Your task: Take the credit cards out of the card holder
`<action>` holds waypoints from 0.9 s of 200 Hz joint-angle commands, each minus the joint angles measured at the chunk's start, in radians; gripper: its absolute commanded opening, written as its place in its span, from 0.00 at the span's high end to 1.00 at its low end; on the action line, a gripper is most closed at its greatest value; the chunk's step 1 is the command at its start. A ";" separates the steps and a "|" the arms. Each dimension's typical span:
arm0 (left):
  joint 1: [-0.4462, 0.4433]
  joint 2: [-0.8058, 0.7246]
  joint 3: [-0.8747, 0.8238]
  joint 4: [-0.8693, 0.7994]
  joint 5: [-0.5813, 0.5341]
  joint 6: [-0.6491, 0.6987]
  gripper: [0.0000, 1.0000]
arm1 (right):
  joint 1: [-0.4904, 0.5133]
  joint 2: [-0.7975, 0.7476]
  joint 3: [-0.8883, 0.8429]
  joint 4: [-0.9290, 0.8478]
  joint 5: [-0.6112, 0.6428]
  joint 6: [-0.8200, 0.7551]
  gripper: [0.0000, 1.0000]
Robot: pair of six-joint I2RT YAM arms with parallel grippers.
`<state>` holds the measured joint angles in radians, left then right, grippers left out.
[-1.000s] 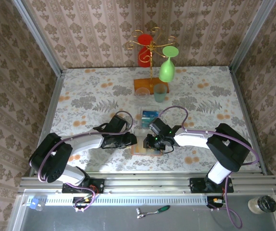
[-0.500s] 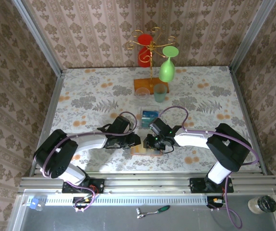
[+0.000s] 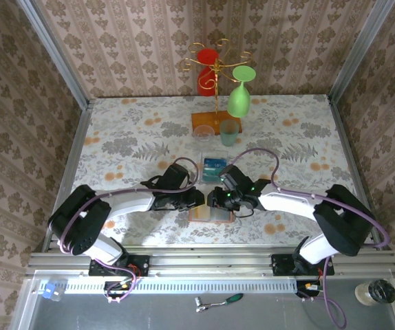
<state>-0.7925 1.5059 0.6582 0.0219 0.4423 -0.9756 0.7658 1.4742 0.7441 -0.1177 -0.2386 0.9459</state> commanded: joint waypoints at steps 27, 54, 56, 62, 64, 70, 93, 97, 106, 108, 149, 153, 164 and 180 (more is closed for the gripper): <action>-0.038 0.006 0.089 -0.051 0.007 0.005 0.77 | -0.077 -0.188 -0.068 -0.097 0.091 -0.011 0.71; -0.060 0.049 0.116 -0.045 0.010 0.000 0.74 | -0.134 -0.276 -0.113 -0.114 0.097 -0.014 0.70; -0.061 0.051 0.117 -0.044 0.011 0.000 0.74 | -0.138 -0.282 -0.117 -0.116 0.097 -0.016 0.70; -0.066 0.062 0.123 -0.040 0.012 -0.001 0.73 | -0.148 -0.297 -0.124 -0.121 0.096 -0.016 0.71; -0.067 0.065 0.126 -0.039 0.012 -0.002 0.72 | -0.151 -0.303 -0.126 -0.122 0.096 -0.018 0.71; -0.073 0.077 0.133 -0.036 0.013 -0.003 0.70 | -0.160 -0.315 -0.132 -0.127 0.096 -0.018 0.70; -0.092 0.116 0.165 -0.025 0.017 -0.006 0.65 | -0.180 -0.348 -0.151 -0.139 0.094 -0.021 0.70; -0.095 0.123 0.171 -0.025 0.018 -0.007 0.64 | -0.181 -0.352 -0.153 -0.140 0.094 -0.021 0.70; -0.102 0.139 0.185 -0.022 0.018 -0.008 0.62 | -0.185 -0.358 -0.156 -0.141 0.093 -0.021 0.70; -0.103 0.142 0.188 -0.022 0.019 -0.007 0.62 | -0.186 -0.359 -0.157 -0.143 0.093 -0.021 0.70; -0.119 0.196 0.227 -0.001 0.030 -0.014 0.55 | -0.190 -0.373 -0.158 -0.152 0.088 -0.023 0.70; -0.119 0.197 0.228 -0.001 0.032 -0.014 0.54 | -0.191 -0.373 -0.157 -0.152 0.088 -0.022 0.70; -0.119 0.199 0.230 -0.003 0.032 -0.012 0.52 | -0.191 -0.372 -0.157 -0.149 0.085 -0.023 0.69; -0.117 0.195 0.233 -0.013 0.030 -0.006 0.49 | -0.191 -0.367 -0.155 -0.145 0.080 -0.022 0.69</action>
<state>-0.9047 1.7000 0.8658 0.0101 0.4576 -0.9802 0.5804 1.1187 0.5980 -0.2436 -0.1738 0.9382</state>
